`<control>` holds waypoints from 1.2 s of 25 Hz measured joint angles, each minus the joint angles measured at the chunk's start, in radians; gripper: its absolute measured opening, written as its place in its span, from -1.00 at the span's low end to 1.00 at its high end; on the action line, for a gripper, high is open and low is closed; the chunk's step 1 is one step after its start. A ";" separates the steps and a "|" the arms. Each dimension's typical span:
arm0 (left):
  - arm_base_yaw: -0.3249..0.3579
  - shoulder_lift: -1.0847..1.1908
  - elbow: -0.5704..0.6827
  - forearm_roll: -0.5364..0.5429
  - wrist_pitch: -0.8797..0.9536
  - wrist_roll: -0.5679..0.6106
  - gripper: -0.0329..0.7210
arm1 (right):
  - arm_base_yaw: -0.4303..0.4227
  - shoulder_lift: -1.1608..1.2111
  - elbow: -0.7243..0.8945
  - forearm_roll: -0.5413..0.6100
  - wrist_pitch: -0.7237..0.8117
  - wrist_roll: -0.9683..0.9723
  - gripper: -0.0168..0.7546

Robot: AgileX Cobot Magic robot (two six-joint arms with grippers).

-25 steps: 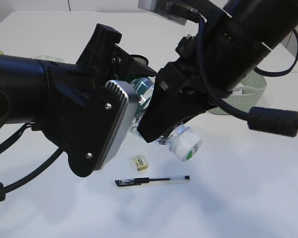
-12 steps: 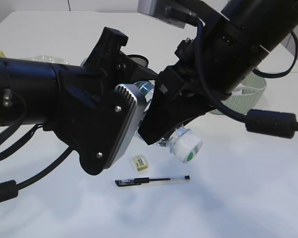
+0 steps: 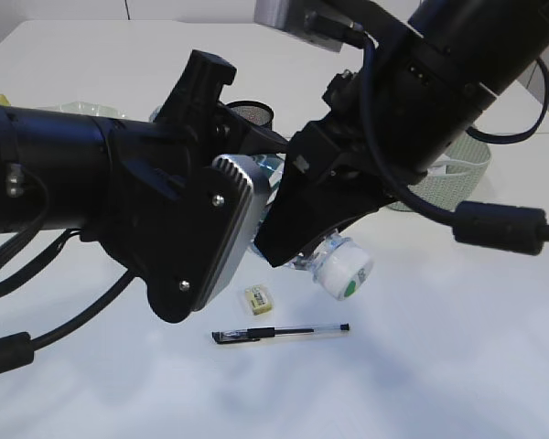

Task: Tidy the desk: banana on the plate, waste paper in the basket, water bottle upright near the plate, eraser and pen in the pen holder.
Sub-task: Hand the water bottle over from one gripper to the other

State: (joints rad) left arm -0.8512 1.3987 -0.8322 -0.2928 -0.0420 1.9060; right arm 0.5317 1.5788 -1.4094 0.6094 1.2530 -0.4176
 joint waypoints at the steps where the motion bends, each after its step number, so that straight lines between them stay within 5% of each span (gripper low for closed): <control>1: 0.000 0.000 0.000 0.000 0.000 0.000 0.21 | 0.000 0.000 0.000 0.000 0.000 0.000 -0.15; 30: 0.000 0.000 -0.004 -0.055 -0.029 -0.005 0.16 | 0.000 0.000 -0.047 -0.052 0.019 0.012 0.05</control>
State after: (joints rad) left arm -0.8512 1.3987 -0.8361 -0.3475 -0.0712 1.9006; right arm 0.5317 1.5788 -1.4562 0.5579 1.2722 -0.4055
